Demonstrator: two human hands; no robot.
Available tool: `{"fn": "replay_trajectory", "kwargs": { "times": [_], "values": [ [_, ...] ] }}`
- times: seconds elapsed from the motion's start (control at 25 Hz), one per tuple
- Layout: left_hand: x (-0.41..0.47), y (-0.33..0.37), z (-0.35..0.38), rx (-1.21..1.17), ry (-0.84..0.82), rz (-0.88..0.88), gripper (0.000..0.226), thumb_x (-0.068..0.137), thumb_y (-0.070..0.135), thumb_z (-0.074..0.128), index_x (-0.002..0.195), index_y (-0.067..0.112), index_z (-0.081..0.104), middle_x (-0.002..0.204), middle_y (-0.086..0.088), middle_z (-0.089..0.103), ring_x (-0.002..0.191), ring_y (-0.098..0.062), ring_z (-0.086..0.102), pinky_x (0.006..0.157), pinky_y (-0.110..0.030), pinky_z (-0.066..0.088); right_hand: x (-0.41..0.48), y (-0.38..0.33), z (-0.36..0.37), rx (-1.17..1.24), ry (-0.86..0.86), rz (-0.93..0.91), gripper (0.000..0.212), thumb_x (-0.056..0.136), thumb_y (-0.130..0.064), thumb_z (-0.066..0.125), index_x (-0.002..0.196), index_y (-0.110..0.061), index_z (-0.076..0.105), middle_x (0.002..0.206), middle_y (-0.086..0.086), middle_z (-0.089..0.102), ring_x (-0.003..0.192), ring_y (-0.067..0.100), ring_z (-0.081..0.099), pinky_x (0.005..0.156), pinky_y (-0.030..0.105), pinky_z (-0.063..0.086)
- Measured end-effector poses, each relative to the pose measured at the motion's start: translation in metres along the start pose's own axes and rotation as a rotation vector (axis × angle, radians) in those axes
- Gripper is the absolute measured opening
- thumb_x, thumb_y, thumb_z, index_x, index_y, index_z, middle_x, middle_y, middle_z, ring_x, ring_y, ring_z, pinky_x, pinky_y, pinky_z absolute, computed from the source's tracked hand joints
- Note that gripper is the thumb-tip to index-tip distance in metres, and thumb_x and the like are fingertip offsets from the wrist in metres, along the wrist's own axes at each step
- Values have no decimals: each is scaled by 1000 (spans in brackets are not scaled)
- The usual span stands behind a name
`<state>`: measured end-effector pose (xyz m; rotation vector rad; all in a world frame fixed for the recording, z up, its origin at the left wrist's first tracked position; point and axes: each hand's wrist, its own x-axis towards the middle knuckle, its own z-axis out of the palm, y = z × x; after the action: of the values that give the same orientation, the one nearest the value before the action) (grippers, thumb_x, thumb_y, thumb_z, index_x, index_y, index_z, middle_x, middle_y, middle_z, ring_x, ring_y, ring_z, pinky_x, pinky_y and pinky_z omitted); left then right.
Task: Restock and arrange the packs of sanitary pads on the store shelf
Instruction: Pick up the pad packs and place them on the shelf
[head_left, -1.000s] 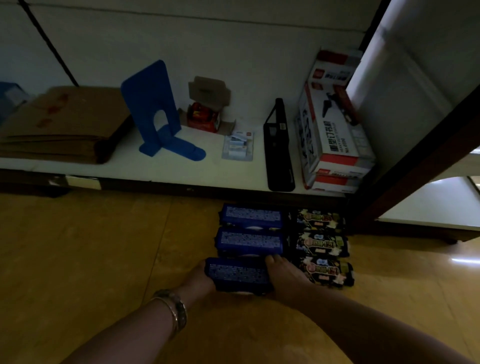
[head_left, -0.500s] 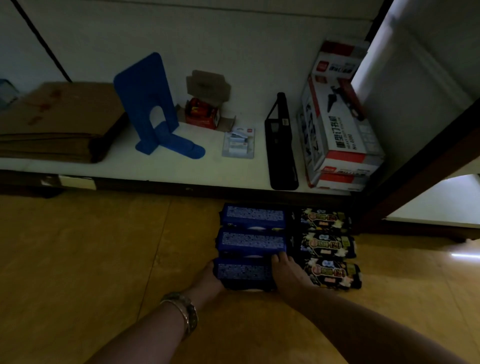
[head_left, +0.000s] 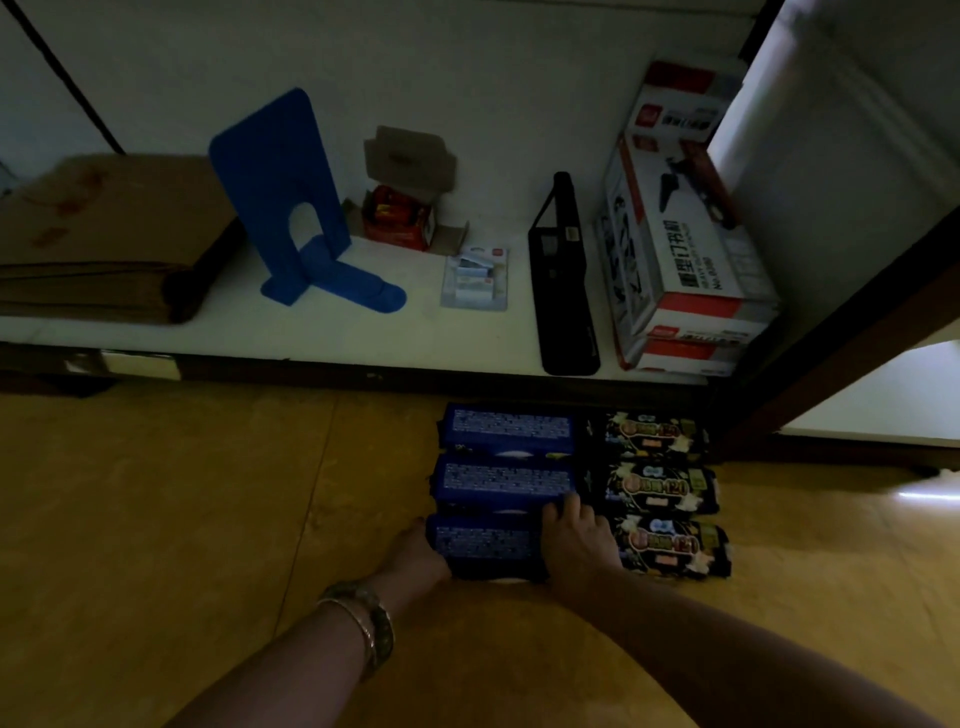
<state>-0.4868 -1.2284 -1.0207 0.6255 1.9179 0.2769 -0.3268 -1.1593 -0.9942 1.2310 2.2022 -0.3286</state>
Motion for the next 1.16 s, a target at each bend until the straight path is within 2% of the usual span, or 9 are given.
{"fn": "replay_trajectory", "kwargs": {
  "times": [0.08,0.16,0.28,0.36,0.48,0.64,0.76,0.88,1.16],
  "values": [
    [-5,6,-7,-6,-4,-16,44,87,5,56,128,3,43,133,-18,46,116,-28,49,101,-31,40,-9,3,-9,2,-24,14,72,88,-38,59,142,-11,19,143,18,23,129,33,32,108,43,28],
    [-26,22,-22,-23,32,-2,63,88,5,56,142,2,24,140,-18,39,123,-31,43,101,-31,40,-26,8,-24,69,45,25,68,91,-42,53,142,-11,20,142,14,28,130,31,33,109,43,27],
    [-75,54,-49,-107,135,116,45,92,9,53,134,4,38,122,-8,50,108,-24,50,80,-24,42,-66,10,-56,310,229,64,45,97,-35,41,137,-15,32,137,7,36,126,23,38,109,38,30],
    [-117,83,-69,-210,195,210,17,92,6,50,106,16,54,98,7,52,84,-11,51,62,-14,40,-91,9,-85,559,334,93,29,96,-28,44,123,-20,46,122,0,44,112,17,47,103,36,38],
    [-180,127,-102,-383,208,321,34,91,3,50,81,36,47,81,16,51,71,1,49,52,-5,41,-127,7,-146,929,475,86,9,93,-17,52,96,-23,56,105,-4,51,88,6,52,83,22,48],
    [-289,189,-163,-498,241,490,30,91,2,50,91,32,54,92,11,59,80,1,55,66,-1,43,-213,18,-272,1247,675,-74,29,91,-8,53,81,-35,51,94,-10,56,86,6,57,73,18,49],
    [-376,233,-211,-555,241,602,29,90,-3,50,96,24,57,95,4,63,83,-4,61,75,-9,48,-282,28,-368,1370,878,-174,9,85,-24,55,82,-33,57,88,-10,61,83,8,61,70,17,49],
    [-466,279,-262,-597,279,707,31,88,-7,49,93,22,60,91,5,65,77,-2,65,71,-14,52,-352,31,-461,1524,1012,-266,10,81,-28,55,86,-32,63,81,-4,64,78,18,63,70,28,53],
    [-624,355,-370,-753,310,930,26,86,-4,51,97,17,61,83,1,69,73,-5,65,66,-10,51,-458,16,-636,1499,1280,-472,9,86,-15,54,87,-11,61,78,7,61,63,15,61,63,21,49]
  ]
}}
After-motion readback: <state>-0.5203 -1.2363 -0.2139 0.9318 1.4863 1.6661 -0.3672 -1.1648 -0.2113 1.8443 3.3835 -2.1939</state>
